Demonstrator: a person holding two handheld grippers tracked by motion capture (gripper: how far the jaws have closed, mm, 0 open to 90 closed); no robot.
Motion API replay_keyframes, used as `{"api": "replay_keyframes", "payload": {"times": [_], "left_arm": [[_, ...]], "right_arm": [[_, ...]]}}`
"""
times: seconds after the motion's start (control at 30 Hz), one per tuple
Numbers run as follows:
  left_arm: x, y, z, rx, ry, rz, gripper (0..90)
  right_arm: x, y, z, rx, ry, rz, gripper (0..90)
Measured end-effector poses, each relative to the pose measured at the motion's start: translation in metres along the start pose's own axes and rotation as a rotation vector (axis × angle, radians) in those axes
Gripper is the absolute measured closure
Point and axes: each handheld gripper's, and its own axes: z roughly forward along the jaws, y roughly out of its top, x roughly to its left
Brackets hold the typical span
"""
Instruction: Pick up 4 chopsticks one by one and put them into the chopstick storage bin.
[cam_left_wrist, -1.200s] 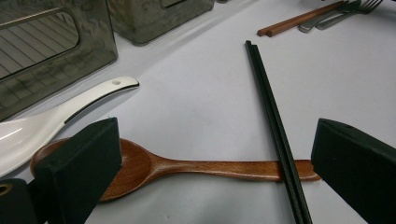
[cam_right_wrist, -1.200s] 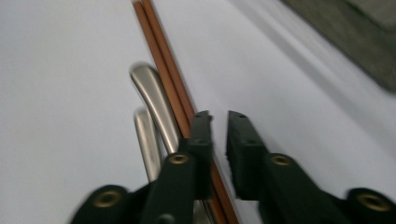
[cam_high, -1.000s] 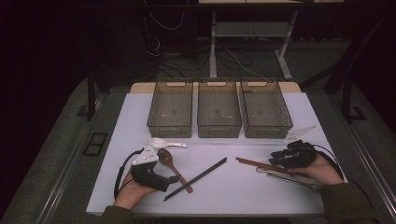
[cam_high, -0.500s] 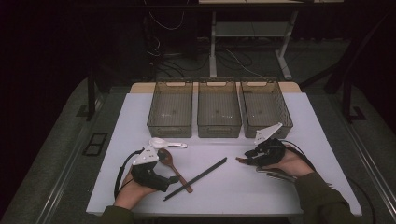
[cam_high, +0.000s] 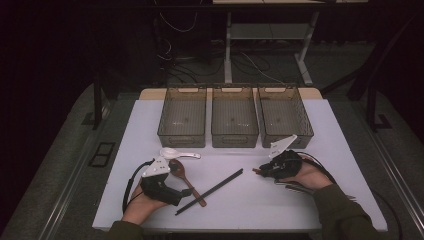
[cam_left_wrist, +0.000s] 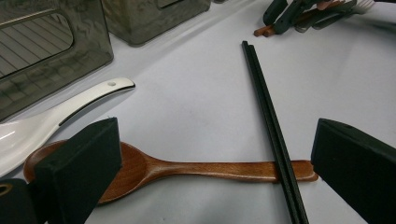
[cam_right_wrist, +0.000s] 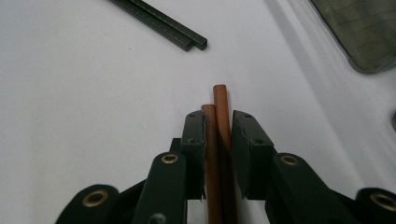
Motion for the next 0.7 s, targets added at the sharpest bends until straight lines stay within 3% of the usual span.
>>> {"api": "replay_keyframes", "payload": {"times": [0.07,0.33,0.7], "left_arm": [[0.0,0.0,0.0,0.0,-0.001,0.001,0.9],[0.0,0.0,0.0,0.0,0.0,0.001,0.9],[0.0,0.0,0.0,0.0,-0.002,0.0,0.9]], "right_arm": [[-0.001,0.0,0.0,-0.004,-0.001,-0.018,74.9],[-0.002,0.0,0.0,-0.001,-0.026,-0.014,75.2],[-0.028,-0.006,-0.005,-0.019,-0.103,0.081,75.4]]}}
